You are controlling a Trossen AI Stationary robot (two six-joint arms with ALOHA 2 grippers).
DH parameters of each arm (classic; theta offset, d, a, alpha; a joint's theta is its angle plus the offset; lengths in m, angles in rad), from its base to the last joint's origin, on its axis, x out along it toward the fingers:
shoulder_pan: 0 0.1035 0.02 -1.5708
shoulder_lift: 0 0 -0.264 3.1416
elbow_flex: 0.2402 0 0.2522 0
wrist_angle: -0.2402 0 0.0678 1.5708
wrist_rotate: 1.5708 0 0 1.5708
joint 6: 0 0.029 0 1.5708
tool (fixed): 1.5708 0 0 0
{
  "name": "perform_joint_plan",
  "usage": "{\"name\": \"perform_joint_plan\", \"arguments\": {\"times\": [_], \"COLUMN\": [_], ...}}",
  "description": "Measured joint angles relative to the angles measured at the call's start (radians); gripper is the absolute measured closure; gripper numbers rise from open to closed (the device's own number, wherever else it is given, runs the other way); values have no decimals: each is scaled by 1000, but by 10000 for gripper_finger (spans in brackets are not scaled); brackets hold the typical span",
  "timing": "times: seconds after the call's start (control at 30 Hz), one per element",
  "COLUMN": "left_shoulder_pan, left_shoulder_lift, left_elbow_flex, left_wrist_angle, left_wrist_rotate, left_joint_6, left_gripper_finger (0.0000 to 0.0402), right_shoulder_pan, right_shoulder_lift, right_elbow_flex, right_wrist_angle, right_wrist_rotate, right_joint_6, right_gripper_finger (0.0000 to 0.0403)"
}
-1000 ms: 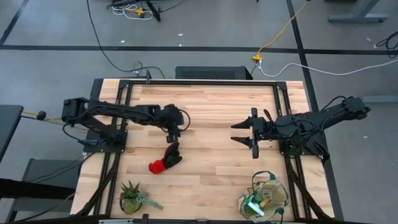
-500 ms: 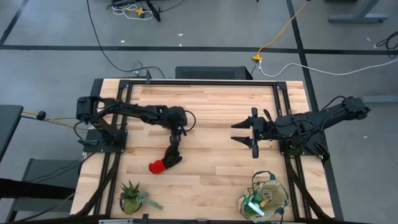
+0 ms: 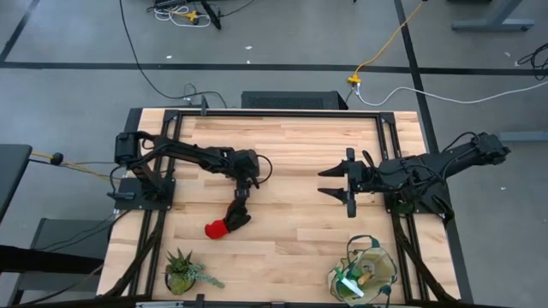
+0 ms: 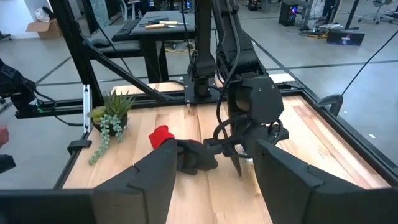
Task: Pick & Place Garden tools in Gardening bag
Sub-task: Put the brown hand trowel into the gardening bag
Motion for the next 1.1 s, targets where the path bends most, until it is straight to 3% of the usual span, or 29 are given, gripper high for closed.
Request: {"name": "perform_joint_plan", "arguments": {"times": [0.3, 0.83, 1.1], "left_shoulder_pan": [0, 0, 0], "left_shoulder_lift": [8, 8, 8], "left_elbow_flex": [1, 1, 1], "left_wrist_angle": [6, 9, 8], "left_wrist_rotate": [4, -1, -1], "left_joint_6": [3, 0, -1], "left_gripper_finger": [220, 308, 314], "right_shoulder_pan": [0, 0, 0], "right_shoulder_lift": [0, 0, 0], "right_elbow_flex": [0, 0, 0], "right_wrist_angle": [0, 0, 0], "right_wrist_rotate": [0, 0, 0], "right_joint_6": [0, -1, -1], "right_gripper_finger": [191, 191, 191]}}
